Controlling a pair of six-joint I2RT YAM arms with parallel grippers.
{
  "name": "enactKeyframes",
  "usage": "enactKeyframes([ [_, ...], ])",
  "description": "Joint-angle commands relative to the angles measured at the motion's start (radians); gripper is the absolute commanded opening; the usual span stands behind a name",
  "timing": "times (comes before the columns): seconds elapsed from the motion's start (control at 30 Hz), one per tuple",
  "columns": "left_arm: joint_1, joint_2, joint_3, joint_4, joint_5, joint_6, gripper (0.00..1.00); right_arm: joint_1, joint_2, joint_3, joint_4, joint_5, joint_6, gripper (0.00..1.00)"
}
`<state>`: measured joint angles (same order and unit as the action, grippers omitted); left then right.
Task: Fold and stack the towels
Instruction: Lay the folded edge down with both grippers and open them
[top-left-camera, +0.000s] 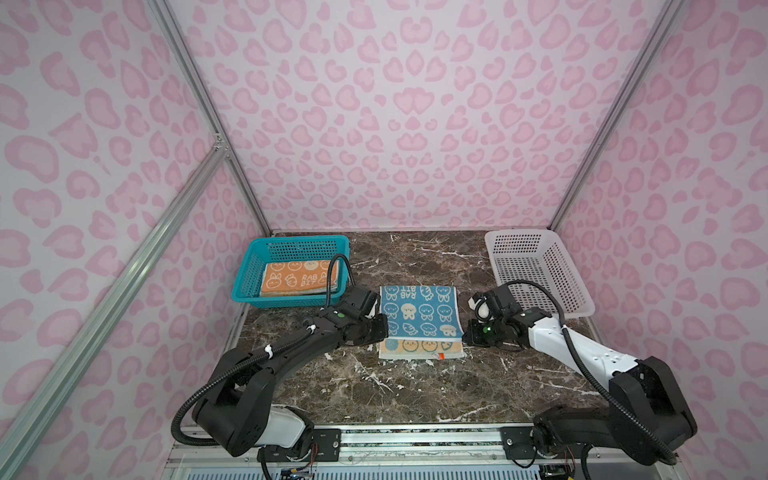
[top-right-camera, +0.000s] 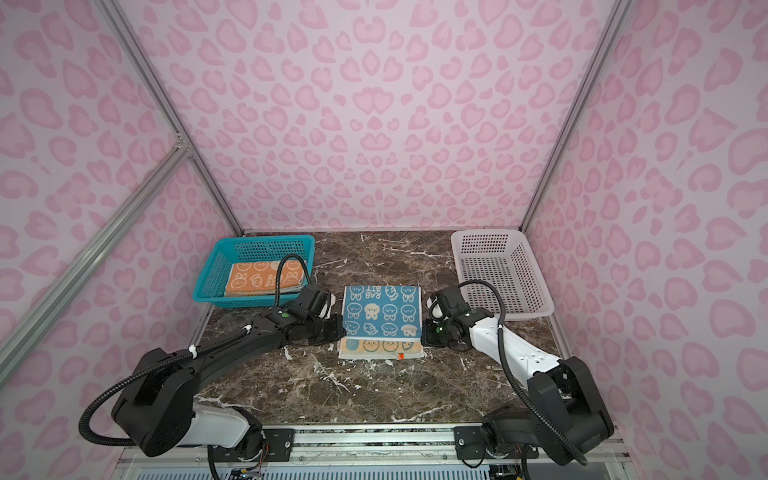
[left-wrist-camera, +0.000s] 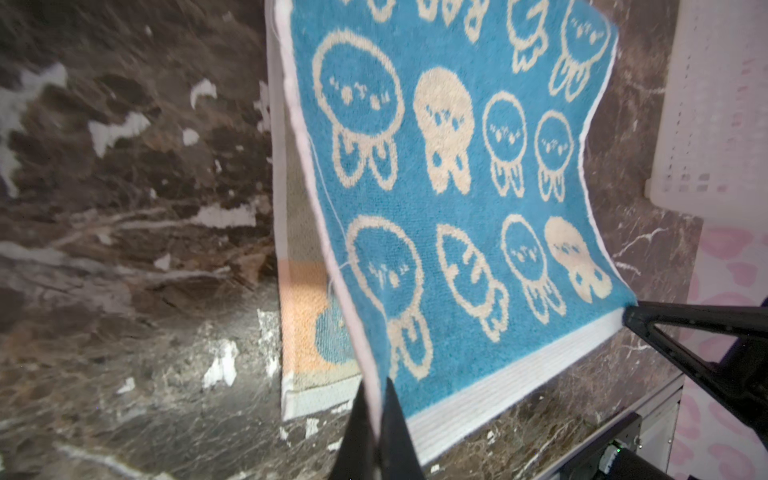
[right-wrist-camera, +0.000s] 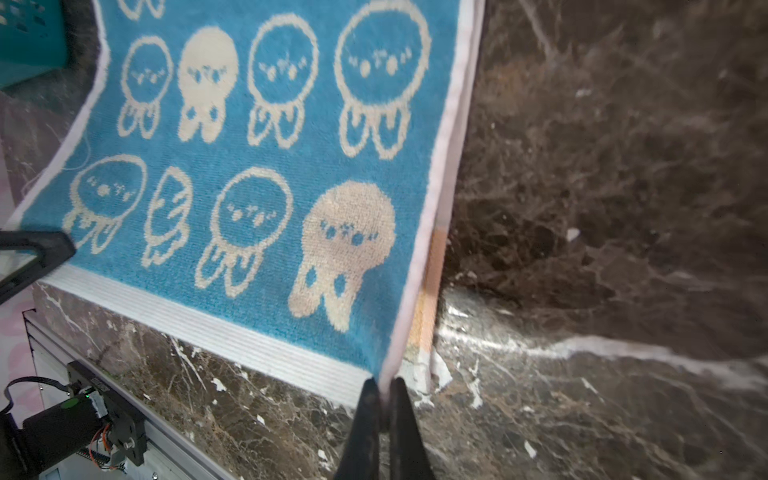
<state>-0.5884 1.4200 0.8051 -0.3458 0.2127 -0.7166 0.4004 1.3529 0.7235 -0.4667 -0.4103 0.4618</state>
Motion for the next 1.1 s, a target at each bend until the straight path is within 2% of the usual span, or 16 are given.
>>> enactKeyframes([
  [0.0, -0.023, 0.007, -0.042, 0.013, -0.053, -0.037, 0.02, -0.002, 0.024, -0.048, 0.038, 0.033, 0.029, 0.00],
  [0.17, -0.039, 0.059, -0.087, 0.057, -0.053, -0.050, 0.02, 0.000, 0.061, -0.063, 0.076, 0.030, 0.036, 0.00],
  [0.47, -0.047, 0.092, -0.074, 0.049, -0.073, -0.042, 0.03, 0.000, 0.090, -0.065, 0.100, 0.019, 0.042, 0.00],
  [0.63, -0.047, 0.045, -0.001, -0.032, -0.096, -0.017, 0.03, 0.000, 0.030, 0.000, 0.017, 0.036, 0.031, 0.00],
  [0.8, -0.048, -0.032, -0.009, -0.053, -0.091, -0.027, 0.03, 0.000, -0.042, 0.036, -0.057, 0.054, 0.019, 0.00],
  [0.93, -0.049, -0.067, -0.053, -0.045, -0.088, -0.040, 0.03, 0.006, -0.066, 0.000, -0.047, 0.053, 0.027, 0.00],
  [1.07, -0.063, -0.060, -0.099, -0.008, -0.085, -0.060, 0.03, 0.025, -0.028, -0.052, 0.012, 0.045, 0.046, 0.00],
])
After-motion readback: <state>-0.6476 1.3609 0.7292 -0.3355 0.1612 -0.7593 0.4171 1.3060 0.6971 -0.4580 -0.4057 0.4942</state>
